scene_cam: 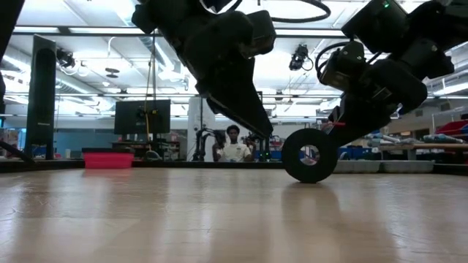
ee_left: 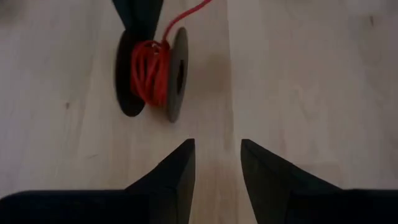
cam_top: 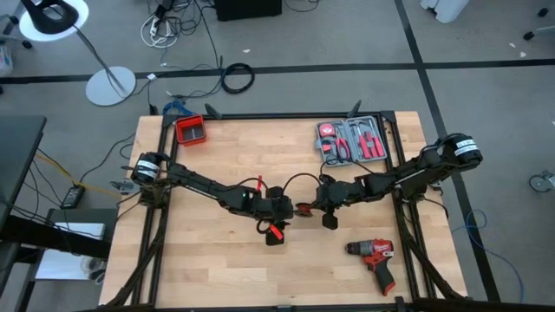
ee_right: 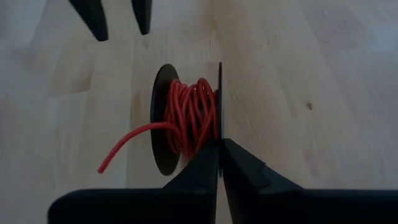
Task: Coil cords
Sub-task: Coil the red wire onto the black spool
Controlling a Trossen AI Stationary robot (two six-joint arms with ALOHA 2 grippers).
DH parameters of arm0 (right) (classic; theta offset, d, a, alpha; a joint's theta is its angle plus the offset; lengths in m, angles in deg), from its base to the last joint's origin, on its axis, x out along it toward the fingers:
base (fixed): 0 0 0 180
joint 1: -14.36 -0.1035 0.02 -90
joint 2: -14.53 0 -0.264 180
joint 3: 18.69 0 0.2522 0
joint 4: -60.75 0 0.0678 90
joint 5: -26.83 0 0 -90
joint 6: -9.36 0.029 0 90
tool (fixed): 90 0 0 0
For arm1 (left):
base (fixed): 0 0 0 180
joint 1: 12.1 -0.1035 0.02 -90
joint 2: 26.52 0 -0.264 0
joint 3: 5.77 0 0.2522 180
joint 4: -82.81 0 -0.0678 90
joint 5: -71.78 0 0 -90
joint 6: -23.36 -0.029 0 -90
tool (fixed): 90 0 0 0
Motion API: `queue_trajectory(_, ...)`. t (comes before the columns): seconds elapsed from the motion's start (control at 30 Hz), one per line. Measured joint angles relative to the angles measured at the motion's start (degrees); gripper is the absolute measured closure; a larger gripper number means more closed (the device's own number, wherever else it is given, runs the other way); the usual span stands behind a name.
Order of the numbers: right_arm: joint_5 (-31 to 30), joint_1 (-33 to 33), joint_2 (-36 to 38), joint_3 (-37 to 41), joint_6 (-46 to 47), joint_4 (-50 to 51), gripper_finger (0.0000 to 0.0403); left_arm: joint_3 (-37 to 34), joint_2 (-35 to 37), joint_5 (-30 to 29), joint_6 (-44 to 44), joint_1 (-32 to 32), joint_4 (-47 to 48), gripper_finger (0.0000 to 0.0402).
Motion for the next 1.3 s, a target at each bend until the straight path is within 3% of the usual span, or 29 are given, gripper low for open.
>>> queue_trajectory(0.3, 0.0, 0.0, 0.0, 0.0, 0.1, 0.0, 0.0358, 0.0, 0.0, -1.1, 1.2, 0.0, 0.1, 0.0265)
queue_trajectory(1.3, 1.5, -0.7, 3.0, 0.0, 1.4, 1.2, 0.0357, 0.0, 0.0, -2.4, 1.1, 0.0, 0.0, 0.0264)
